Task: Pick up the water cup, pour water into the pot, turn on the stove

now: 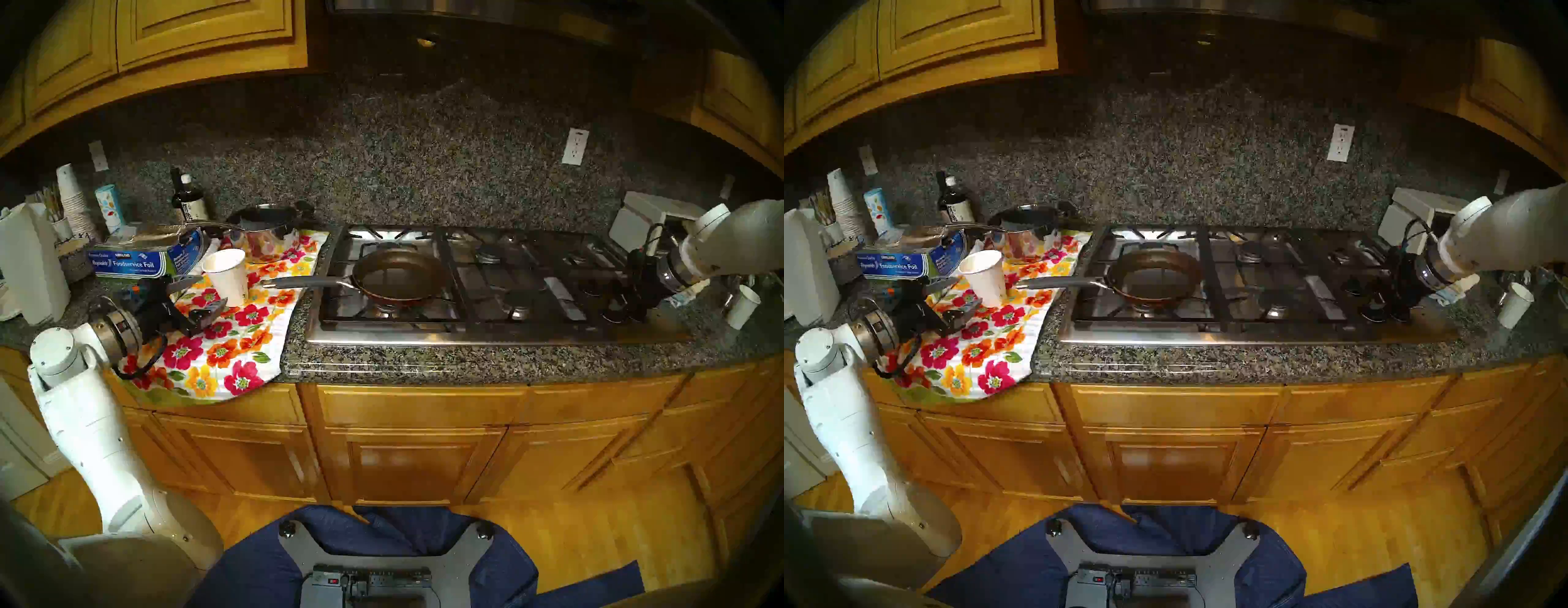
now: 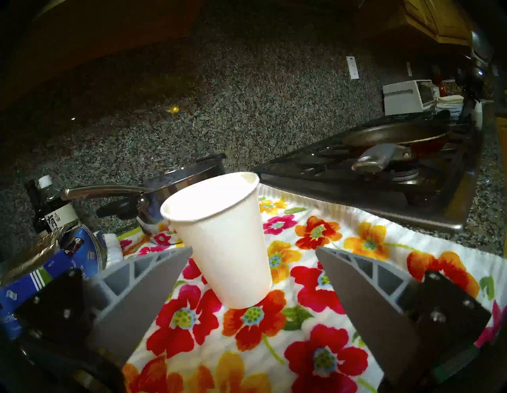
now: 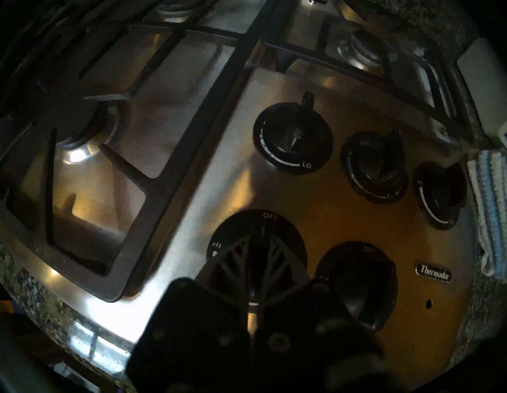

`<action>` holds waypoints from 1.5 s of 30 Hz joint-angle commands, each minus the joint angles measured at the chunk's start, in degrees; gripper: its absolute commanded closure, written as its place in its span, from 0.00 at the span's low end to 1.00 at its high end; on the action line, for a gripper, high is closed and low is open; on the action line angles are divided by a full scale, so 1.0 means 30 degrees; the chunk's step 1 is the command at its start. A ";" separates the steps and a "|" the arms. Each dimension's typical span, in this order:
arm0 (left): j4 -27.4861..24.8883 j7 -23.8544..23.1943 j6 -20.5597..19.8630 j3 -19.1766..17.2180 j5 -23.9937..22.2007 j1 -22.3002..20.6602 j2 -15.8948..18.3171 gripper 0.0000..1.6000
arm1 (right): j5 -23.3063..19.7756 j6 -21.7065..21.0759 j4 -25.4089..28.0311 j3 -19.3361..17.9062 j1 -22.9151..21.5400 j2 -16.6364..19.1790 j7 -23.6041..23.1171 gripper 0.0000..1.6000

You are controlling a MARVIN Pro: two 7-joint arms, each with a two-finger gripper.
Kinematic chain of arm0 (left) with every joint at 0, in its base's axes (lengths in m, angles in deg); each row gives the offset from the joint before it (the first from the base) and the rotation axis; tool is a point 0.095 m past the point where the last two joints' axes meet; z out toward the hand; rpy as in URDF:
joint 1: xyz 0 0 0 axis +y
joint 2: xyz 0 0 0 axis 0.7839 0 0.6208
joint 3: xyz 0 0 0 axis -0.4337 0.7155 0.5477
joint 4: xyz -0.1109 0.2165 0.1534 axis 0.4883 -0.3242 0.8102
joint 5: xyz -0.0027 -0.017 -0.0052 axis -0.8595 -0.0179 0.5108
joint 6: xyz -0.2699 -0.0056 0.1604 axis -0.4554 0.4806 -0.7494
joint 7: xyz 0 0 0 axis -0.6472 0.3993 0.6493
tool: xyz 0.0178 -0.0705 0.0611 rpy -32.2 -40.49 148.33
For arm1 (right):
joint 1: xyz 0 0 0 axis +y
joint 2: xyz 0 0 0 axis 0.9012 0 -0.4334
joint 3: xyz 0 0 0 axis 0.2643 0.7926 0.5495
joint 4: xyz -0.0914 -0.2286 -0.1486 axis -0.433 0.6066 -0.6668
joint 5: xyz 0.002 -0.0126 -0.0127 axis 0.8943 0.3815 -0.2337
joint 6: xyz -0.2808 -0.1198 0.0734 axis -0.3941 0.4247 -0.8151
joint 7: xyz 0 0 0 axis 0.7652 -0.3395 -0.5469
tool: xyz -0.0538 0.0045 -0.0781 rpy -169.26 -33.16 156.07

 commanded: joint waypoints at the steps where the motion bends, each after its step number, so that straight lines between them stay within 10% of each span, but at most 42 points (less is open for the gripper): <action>1: -0.0386 0.0040 -0.0002 -0.0027 -0.0311 -0.0490 0.0180 0.00 | 0.1715 0.1459 0.1446 0.0493 0.1580 -0.0093 -0.1586 1.00; 25: -0.0401 0.0040 -0.0016 -0.0035 -0.0371 -0.0498 0.0181 0.00 | 0.6336 0.8098 0.0094 0.2752 0.1719 -0.1095 -0.3128 1.00; 45: -0.0399 0.0040 -0.0015 -0.0027 -0.0361 -0.0491 0.0185 0.00 | 0.8955 1.2396 -0.0759 0.4651 0.2655 -0.2188 -0.1331 1.00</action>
